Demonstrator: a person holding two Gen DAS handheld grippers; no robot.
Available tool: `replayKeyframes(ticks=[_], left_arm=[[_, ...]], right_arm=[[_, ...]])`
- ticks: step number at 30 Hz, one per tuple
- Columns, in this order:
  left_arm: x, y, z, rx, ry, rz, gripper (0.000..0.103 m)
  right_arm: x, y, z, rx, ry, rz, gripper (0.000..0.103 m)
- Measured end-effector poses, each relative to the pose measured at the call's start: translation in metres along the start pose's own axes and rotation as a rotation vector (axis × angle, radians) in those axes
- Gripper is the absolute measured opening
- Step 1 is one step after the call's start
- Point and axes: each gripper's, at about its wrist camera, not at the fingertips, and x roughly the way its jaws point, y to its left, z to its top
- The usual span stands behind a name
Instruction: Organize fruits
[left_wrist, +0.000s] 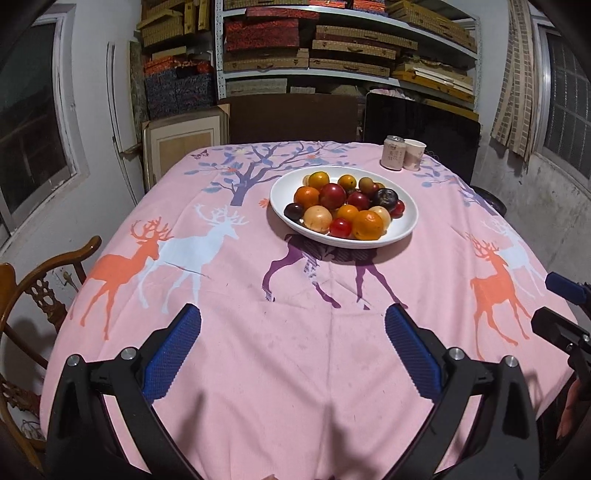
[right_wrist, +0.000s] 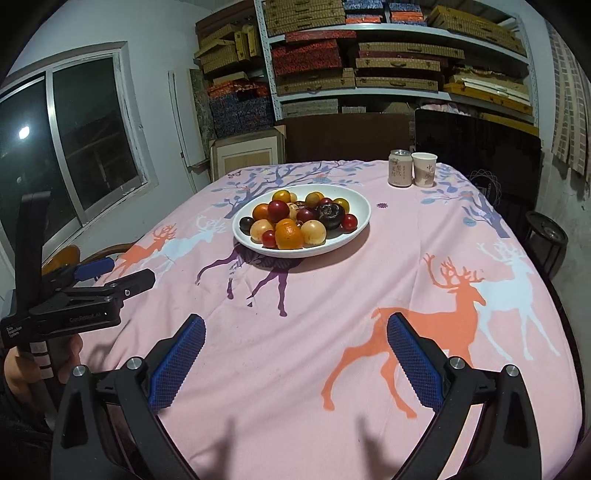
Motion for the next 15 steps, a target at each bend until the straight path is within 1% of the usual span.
replayKeyframes(ticks=[3,6,9,12,15], left_arm=[[-0.019,-0.007,-0.003,0.027,-0.030,0.028,0.098],[-0.038,-0.016,-0.006,0.060,-0.057,0.028,0.098],[-0.050,-0.021,-0.008,0.073,-0.070,0.010,0.098],[-0.059,-0.025,-0.009,0.083,-0.092,0.040,0.098],[-0.064,-0.026,-0.009,0.079,-0.094,0.034,0.098]], right_arm=[[-0.011,0.004,-0.005,-0.011,-0.013,-0.011,0.099],[-0.019,0.007,-0.008,-0.016,-0.019,-0.009,0.099],[-0.025,0.010,-0.010,-0.024,-0.028,-0.011,0.099],[-0.032,0.011,-0.013,-0.027,-0.037,-0.014,0.099],[-0.036,0.012,-0.015,-0.026,-0.043,-0.015,0.099]])
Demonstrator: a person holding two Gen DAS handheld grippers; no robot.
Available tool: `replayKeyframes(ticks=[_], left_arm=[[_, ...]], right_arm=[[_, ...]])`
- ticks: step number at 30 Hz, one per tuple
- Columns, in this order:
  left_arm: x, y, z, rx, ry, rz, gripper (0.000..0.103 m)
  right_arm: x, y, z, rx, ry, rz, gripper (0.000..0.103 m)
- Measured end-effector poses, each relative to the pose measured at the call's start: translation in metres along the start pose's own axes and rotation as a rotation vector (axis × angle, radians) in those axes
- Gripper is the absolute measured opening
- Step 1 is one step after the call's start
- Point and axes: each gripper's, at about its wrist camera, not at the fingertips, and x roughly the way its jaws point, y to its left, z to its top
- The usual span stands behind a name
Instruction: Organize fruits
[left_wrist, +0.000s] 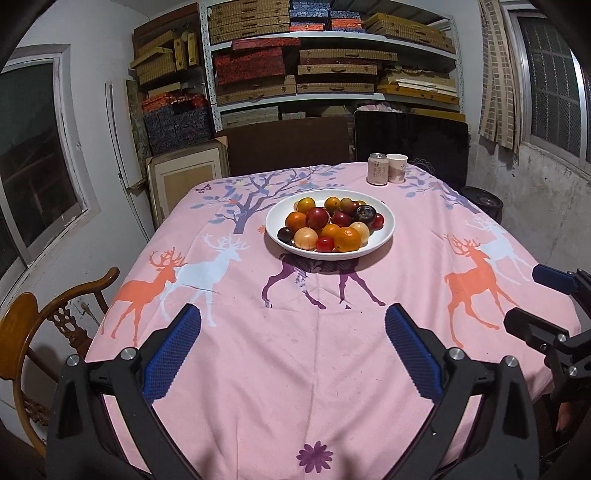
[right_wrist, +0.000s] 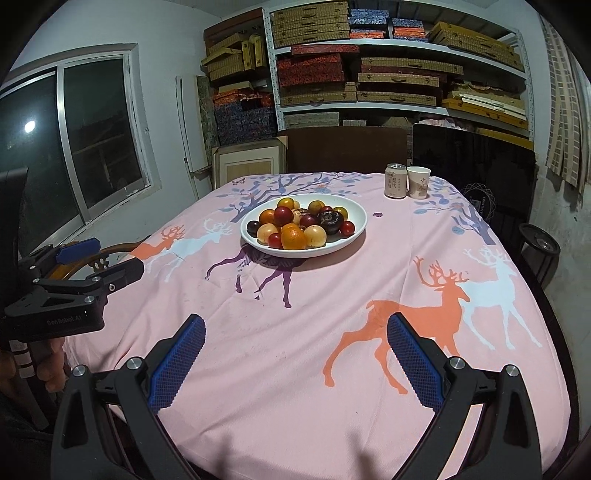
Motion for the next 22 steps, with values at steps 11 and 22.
replayKeyframes(ticks=[11,22], left_arm=[[-0.001,0.005,-0.002,-0.004,-0.027,0.065,0.098],[0.008,-0.003,-0.004,0.018,0.010,0.033,0.098]], right_arm=[[-0.004,-0.001,-0.002,0.009,0.001,0.001,0.099],[-0.001,-0.003,-0.003,0.022,0.011,0.004,0.099]])
